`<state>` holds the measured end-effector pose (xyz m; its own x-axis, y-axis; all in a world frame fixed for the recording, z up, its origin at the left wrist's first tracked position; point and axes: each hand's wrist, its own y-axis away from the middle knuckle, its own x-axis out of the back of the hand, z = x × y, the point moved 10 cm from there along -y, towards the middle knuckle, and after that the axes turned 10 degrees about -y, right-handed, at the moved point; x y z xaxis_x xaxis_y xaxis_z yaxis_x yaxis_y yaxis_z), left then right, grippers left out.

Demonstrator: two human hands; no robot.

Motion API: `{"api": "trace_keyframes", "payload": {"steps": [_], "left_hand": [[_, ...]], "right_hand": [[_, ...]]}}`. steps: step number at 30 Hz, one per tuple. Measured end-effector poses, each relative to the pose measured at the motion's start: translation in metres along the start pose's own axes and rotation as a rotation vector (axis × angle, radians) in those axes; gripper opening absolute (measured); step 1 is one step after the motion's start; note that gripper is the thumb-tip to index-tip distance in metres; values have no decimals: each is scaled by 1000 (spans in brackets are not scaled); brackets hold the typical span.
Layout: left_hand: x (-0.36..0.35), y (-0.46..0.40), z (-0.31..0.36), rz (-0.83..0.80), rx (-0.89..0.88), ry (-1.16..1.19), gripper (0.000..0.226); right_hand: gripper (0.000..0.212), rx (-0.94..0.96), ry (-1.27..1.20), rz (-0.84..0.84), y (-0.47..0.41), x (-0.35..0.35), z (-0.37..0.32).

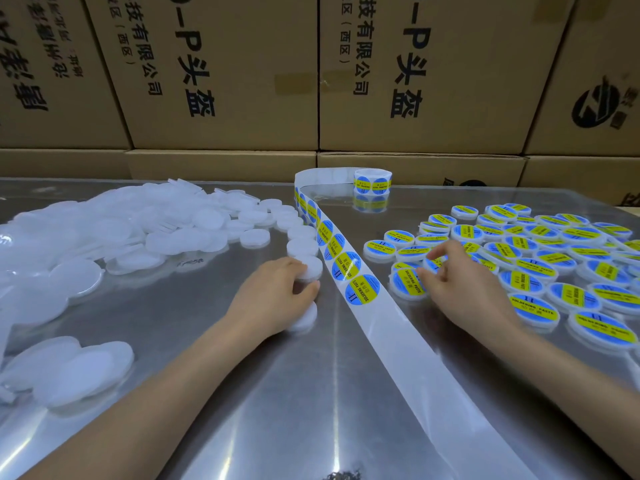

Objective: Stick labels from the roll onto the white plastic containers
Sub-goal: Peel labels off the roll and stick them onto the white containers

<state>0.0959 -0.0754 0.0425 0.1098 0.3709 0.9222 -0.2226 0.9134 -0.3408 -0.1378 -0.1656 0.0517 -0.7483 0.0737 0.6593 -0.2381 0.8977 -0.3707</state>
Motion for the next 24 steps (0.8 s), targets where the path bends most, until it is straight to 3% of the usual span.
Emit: {"api": "trace_keyframes", "payload": {"steps": [3, 6, 15, 20, 24], "left_hand": [[6, 0, -1, 39, 12, -8, 29], [8, 0, 1, 61, 1, 27, 28], [7, 0, 13, 46, -89, 20, 30], [15, 11, 44, 110, -257, 79, 38], [-11, 22, 74, -74, -414, -81, 54]], "right_hand": [[13, 193, 103, -12, 6, -5, -25], [25, 299, 234, -116, 11, -24, -33], [49, 156, 634, -36, 7, -19, -7], [37, 346, 448, -11, 12, -20, -34], [31, 539, 164, -118, 30, -28, -65]]}}
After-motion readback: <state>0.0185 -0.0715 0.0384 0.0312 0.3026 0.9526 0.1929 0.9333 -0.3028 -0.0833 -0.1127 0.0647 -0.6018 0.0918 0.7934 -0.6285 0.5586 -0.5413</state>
